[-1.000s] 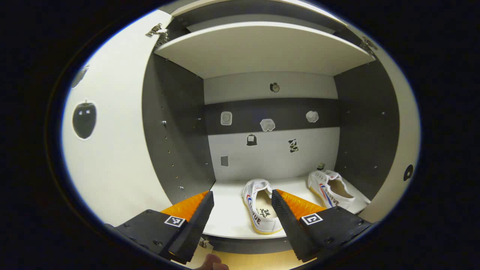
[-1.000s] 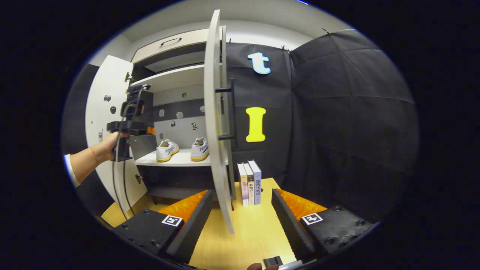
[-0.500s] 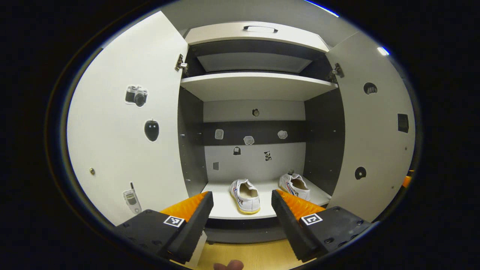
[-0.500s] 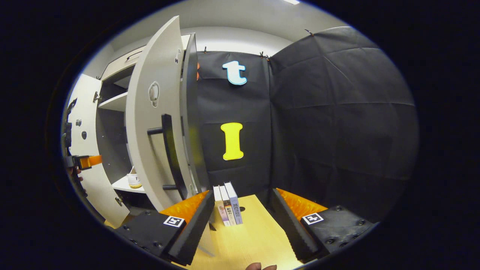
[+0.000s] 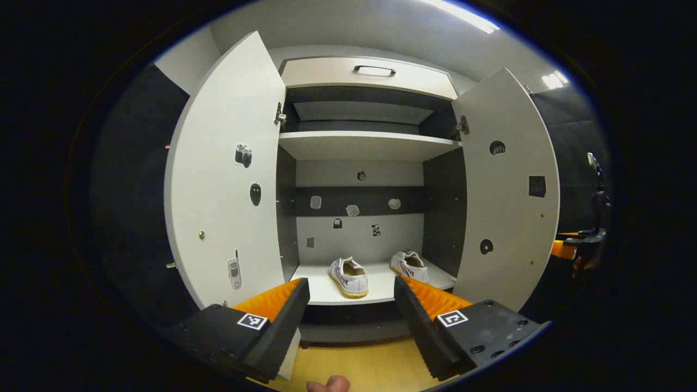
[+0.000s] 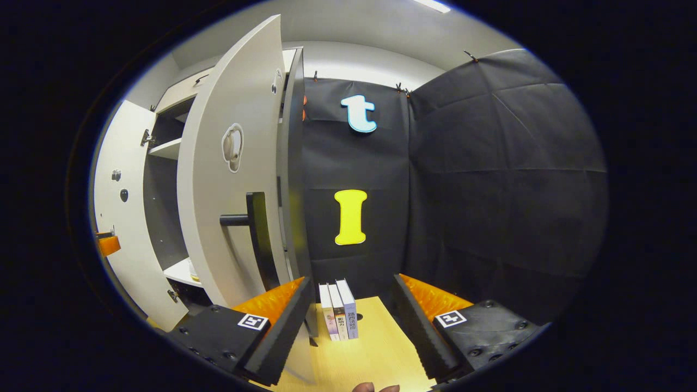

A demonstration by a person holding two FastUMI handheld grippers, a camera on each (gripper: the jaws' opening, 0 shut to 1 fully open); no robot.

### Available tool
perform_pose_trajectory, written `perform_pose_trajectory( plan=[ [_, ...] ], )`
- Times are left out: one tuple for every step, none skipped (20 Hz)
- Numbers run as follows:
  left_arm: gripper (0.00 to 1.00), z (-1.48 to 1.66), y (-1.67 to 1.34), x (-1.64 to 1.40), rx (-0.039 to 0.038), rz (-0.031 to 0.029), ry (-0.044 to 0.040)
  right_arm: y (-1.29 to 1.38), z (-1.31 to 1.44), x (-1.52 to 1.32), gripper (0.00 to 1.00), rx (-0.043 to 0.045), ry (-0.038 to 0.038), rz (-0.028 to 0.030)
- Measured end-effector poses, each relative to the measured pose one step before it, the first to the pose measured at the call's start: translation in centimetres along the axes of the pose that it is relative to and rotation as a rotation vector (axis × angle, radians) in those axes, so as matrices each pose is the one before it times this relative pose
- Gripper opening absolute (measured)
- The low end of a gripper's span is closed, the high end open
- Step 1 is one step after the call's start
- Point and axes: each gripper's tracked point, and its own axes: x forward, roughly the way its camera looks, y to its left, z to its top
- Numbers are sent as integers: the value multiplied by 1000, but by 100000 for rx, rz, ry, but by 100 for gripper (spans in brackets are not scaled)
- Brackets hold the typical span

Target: Grab one shoe with the right hand and put it into the shoe cabinet, grab the other shoe with the left hand and put it into the shoe cabinet; then close the right door with the right hand and the left door with the left hand.

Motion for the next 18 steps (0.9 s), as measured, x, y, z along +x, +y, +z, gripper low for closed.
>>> perform_pose_trajectory(
  plan=[
    [97,-377,726,-436,1229,1227,766,216,-108,-41,95,1268,-77,291],
    [97,-271,635,-402,1094,951,821,121,-153,-65,96,574,202,-332],
    [97,-210,623,-456,720,897,61,149,14,-92,95,64,-420,-319],
    [97,-87,545,-415,824,773,37,259,-98,-177,97,-585,112,-132],
    [97,-216,697,-434,830,1080,-100,278,63,-68,100,-79,-570,2],
    [97,-192,587,-322,624,715,276,371,-205,-135,100,216,541,203],
    [97,-309,426,-319,-207,311,319,533,-88,-143,97,1148,-17,652],
    [97,-260,332,-302,-279,185,617,701,-212,-149,97,1106,641,1253],
    [97,-261,609,-288,75,637,690,790,-111,-151,100,1281,214,1360],
    [97,-117,646,-252,367,1082,240,863,-203,-173,97,591,409,1480],
    [97,-133,498,-216,204,847,195,935,-178,-81,100,279,-214,1414],
    [97,14,470,-308,54,666,-169,1136,-219,-118,97,-32,181,1498],
    [97,47,476,-292,-88,538,-184,1264,-176,13,97,-45,125,1767],
    [97,92,500,-226,-266,509,-548,1361,-263,110,97,-136,457,2003],
    [97,19,403,-239,-331,302,-261,1435,-311,137,97,-80,640,2595],
    [97,83,389,-164,-431,339,-462,1508,-483,14,97,-25,1032,3272],
    [97,-75,529,-237,-235,505,-35,1701,-685,-182,97,-784,1370,3893],
    [97,-47,450,-143,-191,407,-58,1681,-619,-151,97,-1389,1011,3972]
  ],
)
